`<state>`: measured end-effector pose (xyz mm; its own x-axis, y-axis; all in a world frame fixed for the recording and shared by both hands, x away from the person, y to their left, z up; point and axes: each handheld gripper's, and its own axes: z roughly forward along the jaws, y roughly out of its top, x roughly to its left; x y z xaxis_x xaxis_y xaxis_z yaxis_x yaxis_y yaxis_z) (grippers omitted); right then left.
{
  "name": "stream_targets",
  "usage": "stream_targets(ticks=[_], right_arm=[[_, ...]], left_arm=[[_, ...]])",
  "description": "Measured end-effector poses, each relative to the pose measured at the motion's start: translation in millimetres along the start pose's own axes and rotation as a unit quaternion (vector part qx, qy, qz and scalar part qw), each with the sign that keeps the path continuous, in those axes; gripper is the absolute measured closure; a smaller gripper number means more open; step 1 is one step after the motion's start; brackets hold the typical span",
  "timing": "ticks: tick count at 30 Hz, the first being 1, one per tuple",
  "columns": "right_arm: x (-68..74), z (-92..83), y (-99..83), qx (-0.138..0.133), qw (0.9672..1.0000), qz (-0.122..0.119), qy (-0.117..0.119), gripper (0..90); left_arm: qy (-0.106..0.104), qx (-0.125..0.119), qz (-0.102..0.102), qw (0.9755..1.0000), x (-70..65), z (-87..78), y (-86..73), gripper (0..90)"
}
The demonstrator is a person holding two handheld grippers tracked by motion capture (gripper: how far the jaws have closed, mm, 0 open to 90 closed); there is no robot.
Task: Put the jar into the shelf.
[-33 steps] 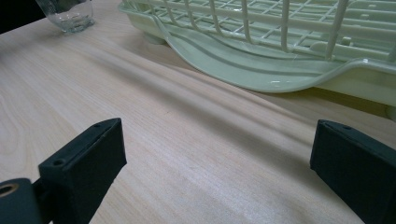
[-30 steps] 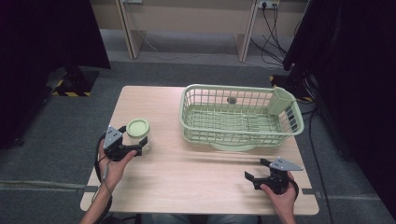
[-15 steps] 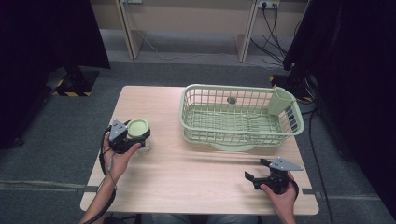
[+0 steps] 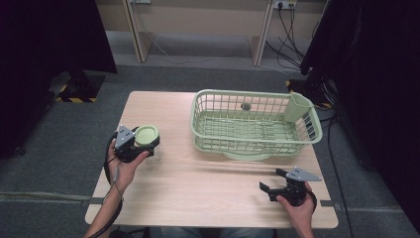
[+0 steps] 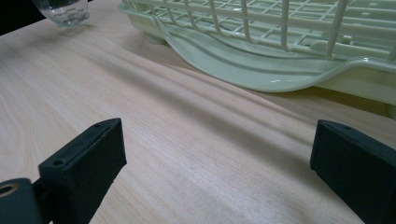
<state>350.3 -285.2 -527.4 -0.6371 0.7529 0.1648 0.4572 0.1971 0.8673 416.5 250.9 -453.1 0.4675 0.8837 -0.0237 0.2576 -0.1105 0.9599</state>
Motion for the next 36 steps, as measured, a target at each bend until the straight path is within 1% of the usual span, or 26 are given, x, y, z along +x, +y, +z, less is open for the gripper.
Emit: stream_targets(ticks=[2,7,11,14,28,29,36], right_arm=[[0.2,-0.1,-0.1,0.000,1.0000,0.001,0.000,3.8],[0.1,-0.1,-0.1,-0.001,1.0000,0.001,0.000,3.8],[0.0,-0.3,-0.1,-0.001,1.0000,0.002,0.000,3.8],[-0.1,-0.3,-0.1,-0.001,1.0000,0.002,0.001,3.8],[-0.4,-0.4,-0.2,-0.002,1.0000,0.003,0.001,3.9],[-0.4,-0.4,-0.2,-0.002,1.0000,0.003,0.001,3.9],[-0.6,-0.5,-0.2,-0.002,1.0000,0.004,0.001,3.8]], left_arm=[[-0.002,-0.005,0.001,1.0000,-2.4,-1.7,5.6,11.2],[-0.018,-0.019,-0.001,0.9996,-10.6,-6.0,23.4,11.2],[-0.028,-0.026,0.004,0.9993,-18.6,-7.5,36.9,11.2],[-0.037,-0.030,0.002,0.9988,-23.8,-7.7,46.7,11.2],[-0.062,-0.043,0.013,0.9971,-46.2,-1.0,84.8,11.2],[-0.062,-0.043,0.013,0.9971,-46.2,-1.0,84.8,11.3],[-0.075,-0.052,0.017,0.9956,-57.5,3.0,106.8,11.2]])
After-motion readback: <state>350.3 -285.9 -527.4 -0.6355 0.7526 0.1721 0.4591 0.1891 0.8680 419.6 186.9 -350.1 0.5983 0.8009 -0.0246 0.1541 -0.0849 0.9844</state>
